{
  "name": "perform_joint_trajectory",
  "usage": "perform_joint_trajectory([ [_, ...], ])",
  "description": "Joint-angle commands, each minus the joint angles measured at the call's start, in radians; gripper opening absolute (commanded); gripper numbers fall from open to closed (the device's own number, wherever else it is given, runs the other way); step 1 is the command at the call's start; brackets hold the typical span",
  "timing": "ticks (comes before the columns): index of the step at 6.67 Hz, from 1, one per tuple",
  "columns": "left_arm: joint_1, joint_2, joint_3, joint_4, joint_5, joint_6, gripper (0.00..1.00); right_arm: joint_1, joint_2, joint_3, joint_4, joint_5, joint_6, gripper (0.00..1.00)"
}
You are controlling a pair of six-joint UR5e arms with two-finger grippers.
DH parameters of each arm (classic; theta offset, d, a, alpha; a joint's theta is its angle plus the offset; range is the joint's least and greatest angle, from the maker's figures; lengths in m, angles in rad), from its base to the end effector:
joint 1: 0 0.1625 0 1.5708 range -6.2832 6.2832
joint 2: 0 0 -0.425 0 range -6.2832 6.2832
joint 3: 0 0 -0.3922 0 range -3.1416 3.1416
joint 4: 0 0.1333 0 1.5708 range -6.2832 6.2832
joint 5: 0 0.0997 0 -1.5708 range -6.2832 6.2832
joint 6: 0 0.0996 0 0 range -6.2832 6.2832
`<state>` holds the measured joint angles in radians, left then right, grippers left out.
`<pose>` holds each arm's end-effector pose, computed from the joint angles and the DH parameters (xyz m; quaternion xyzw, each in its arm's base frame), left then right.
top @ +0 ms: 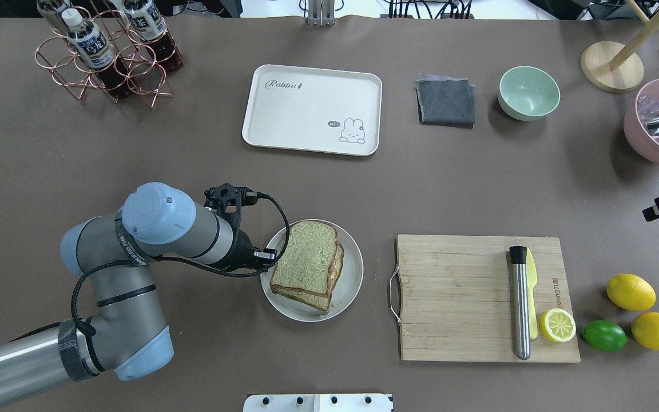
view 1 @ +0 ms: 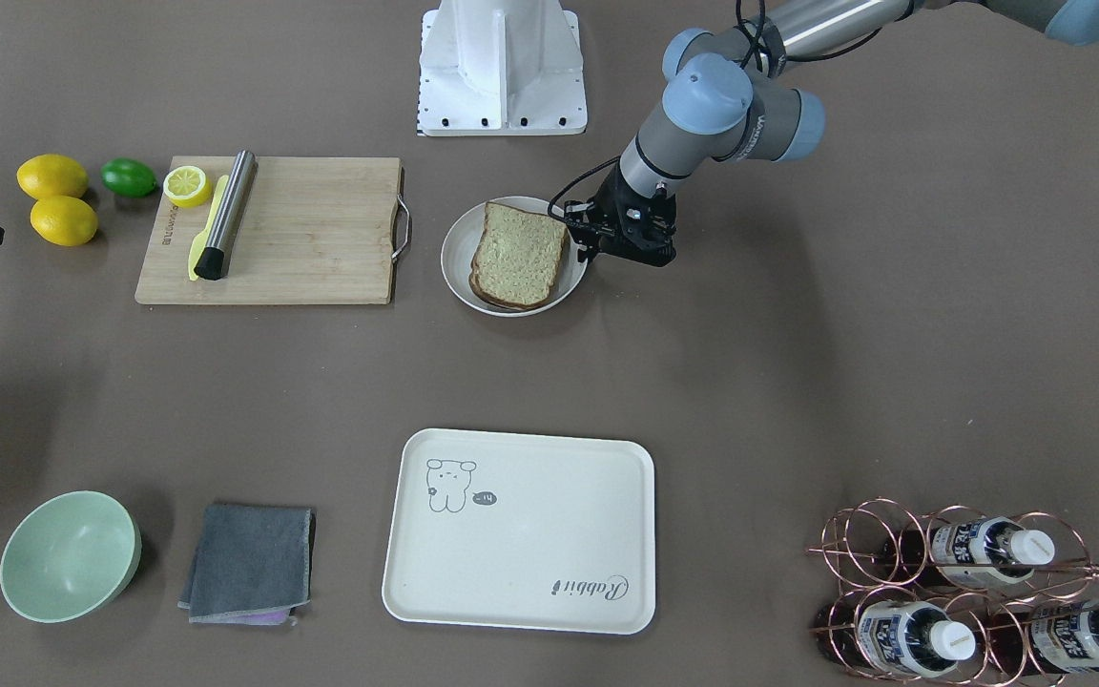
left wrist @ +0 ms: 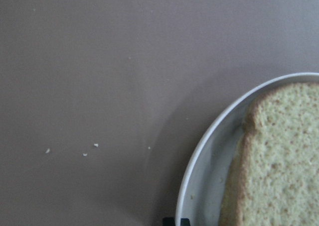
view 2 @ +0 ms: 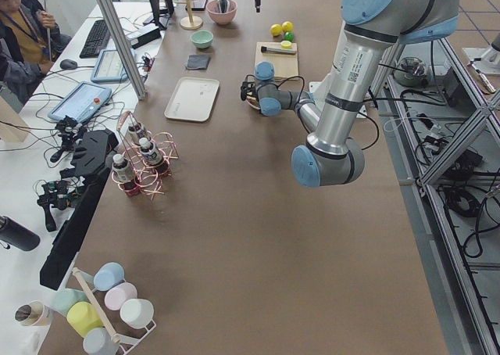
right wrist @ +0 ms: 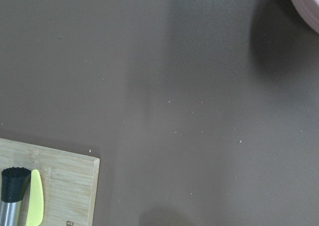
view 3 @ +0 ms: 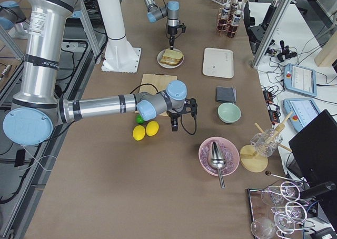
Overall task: Make sandwich and place on tray
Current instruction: 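Slide the plate with the left gripper onto the white tray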
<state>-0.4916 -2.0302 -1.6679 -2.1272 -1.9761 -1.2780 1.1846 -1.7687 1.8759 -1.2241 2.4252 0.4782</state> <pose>0.5266 -0.3886 0.2873 0.0398 0.5434 0.0232 0.8382 -0.1061 -0.4153 0.5523 0.0169 -0.4524 -0.0523 0.8901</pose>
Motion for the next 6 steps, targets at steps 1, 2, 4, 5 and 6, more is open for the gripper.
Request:
perform_joint_trajectory([
  [1, -0.076, -0.015, 0.0, -0.025, -0.007, -0.03, 0.0, 0.003, 0.003, 0.006, 0.0, 0.0, 0.0, 1.0],
  [2, -0.12, -0.04, 0.032, -0.022, -0.021, -0.029, 0.0, -0.002, 0.005, 0.006, 0.0, 0.0, 0.0, 1.0],
  [4, -0.233, -0.193, 0.232, -0.022, -0.101, -0.017, 0.0, 0.001, 0.008, 0.014, 0.0, 0.0, 0.0, 1.0],
  [5, -0.281, -0.264, 0.348, -0.02, -0.136, 0.062, 0.0, -0.003, 0.008, 0.014, 0.0, 0.0, 0.0, 1.0],
  [6, -0.322, -0.341, 0.488, -0.019, -0.162, 0.137, 0.0, -0.008, 0.009, 0.011, 0.0, -0.002, 0.0, 1.0],
])
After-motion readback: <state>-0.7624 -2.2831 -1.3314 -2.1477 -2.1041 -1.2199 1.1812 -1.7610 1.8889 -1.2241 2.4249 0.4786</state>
